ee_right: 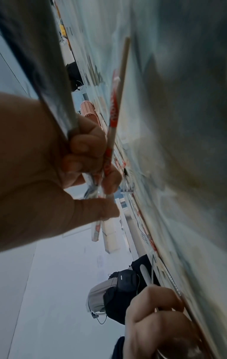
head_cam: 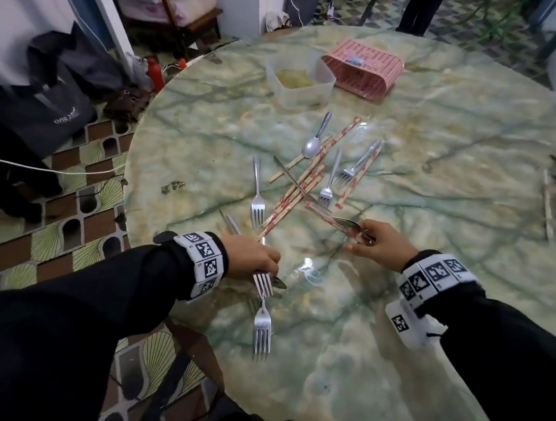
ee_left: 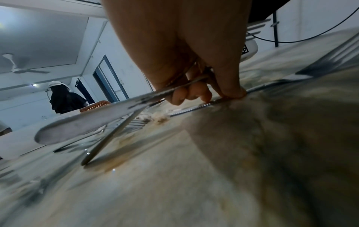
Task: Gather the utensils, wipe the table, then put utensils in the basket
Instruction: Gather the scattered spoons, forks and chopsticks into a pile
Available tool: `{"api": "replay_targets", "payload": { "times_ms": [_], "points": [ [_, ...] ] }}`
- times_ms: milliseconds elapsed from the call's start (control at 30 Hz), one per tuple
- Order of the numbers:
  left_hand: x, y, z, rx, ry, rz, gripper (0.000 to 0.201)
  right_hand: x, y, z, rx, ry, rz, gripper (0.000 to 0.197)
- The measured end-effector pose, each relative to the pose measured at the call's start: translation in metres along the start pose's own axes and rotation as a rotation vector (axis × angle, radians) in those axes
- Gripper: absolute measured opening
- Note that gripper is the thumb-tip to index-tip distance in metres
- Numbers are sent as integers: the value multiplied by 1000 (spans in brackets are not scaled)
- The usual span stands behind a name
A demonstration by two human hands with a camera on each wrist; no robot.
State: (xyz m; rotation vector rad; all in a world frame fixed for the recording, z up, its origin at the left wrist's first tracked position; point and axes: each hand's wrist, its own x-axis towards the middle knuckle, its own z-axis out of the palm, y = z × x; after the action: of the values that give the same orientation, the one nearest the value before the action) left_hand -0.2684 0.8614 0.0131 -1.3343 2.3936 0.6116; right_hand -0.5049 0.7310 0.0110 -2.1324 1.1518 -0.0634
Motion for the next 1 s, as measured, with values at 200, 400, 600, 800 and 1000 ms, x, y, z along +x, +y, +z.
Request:
{"api": "replay_targets", "payload": {
  "times_ms": [200, 400, 600, 800, 1000],
  "points": [
    [3, -5, 2, -80, 54, 5, 24, -5, 0, 4, 23, 1, -3, 22],
    [18, -7, -2, -160, 149, -46, 25, -5, 1, 3, 88, 33, 96, 21],
    [22, 4, -13, -276, 193, 57, 22, -12, -8, -1, 27, 93, 211, 24],
    [33, 26, -8, -198, -23, 244, 29, -22, -15, 6, -96, 136, 329, 23],
    [40, 28, -8, -45, -72, 276, 24, -23, -11, 12, -87, 148, 371, 25]
  ]
}}
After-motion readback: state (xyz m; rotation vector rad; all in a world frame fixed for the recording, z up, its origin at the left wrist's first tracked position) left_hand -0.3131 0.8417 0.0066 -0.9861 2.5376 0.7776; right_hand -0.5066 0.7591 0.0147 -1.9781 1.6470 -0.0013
